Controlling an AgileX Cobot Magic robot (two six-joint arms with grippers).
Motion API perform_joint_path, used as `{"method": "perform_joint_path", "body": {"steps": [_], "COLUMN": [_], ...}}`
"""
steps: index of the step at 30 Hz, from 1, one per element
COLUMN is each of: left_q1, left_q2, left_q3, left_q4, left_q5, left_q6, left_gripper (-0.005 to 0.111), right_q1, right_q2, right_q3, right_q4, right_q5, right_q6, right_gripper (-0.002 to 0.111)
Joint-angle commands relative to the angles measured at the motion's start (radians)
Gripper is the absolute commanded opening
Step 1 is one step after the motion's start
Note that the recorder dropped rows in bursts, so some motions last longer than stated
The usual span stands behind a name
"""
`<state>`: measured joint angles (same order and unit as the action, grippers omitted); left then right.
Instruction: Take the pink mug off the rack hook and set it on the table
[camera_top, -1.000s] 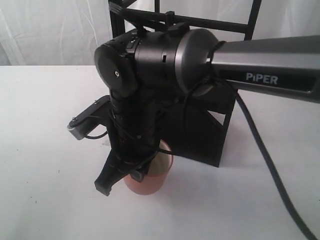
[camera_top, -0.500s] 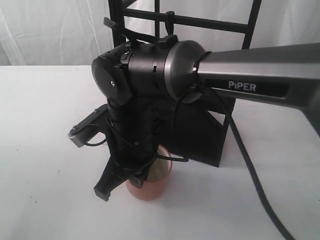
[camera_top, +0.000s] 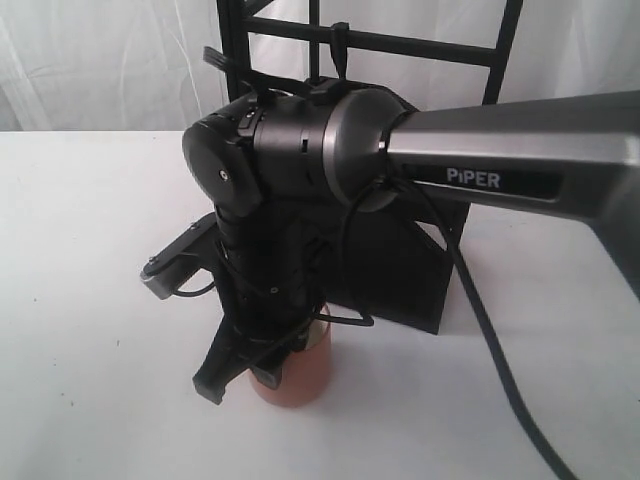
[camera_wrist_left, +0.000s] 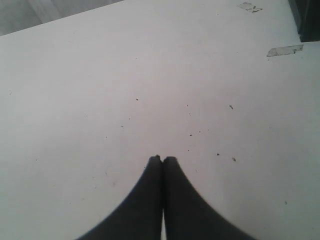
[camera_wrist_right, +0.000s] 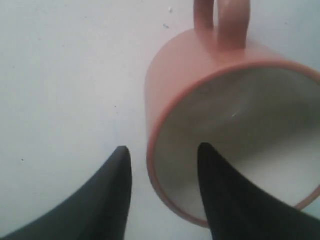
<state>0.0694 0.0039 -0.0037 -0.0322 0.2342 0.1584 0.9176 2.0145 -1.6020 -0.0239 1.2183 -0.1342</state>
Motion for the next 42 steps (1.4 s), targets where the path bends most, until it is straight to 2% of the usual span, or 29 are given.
{"method": "perform_joint_path", "body": {"steps": [1, 10, 27, 31, 37, 42], "left_q1": [-0.006, -0.006, -0.006, -0.006, -0.006, -0.006], "left_q2": [-0.004, -0.004, -0.004, -0.004, -0.004, -0.004], "left_q3": [0.004, 0.004, 0.004, 0.004, 0.004, 0.004], "left_q4": [-0.007, -0.007, -0.007, -0.007, -0.007, -0.007], "left_q5": [-0.001, -0.001, -0.001, -0.001, -0.001, -0.001], "left_q6": [-0.002, -0.002, -0.002, -0.002, -0.002, -0.002], "left_gripper": [0.000, 0.000, 0.000, 0.000, 0.000, 0.000], "right_q1": [-0.001, -0.001, -0.001, -0.001, -0.009, -0.114], "right_q2": [-0.002, -0.088, -0.448, -0.518, -0.602, -0.651], "right_q3": [0.000, -0.003, 0.025, 0.100, 0.250, 0.369], "right_q4": [-0.013, -0.065, -0.011, -0.062, -0.293, -0.311], "right_q5": [0.003, 0.003, 0.003, 0.003, 0.003, 0.003], "right_q6": [0.005, 0.005, 0.008, -0.002, -0.002, -0.091], "right_gripper": [0.041, 0.041, 0.041, 0.031, 0.002, 0.000]}}
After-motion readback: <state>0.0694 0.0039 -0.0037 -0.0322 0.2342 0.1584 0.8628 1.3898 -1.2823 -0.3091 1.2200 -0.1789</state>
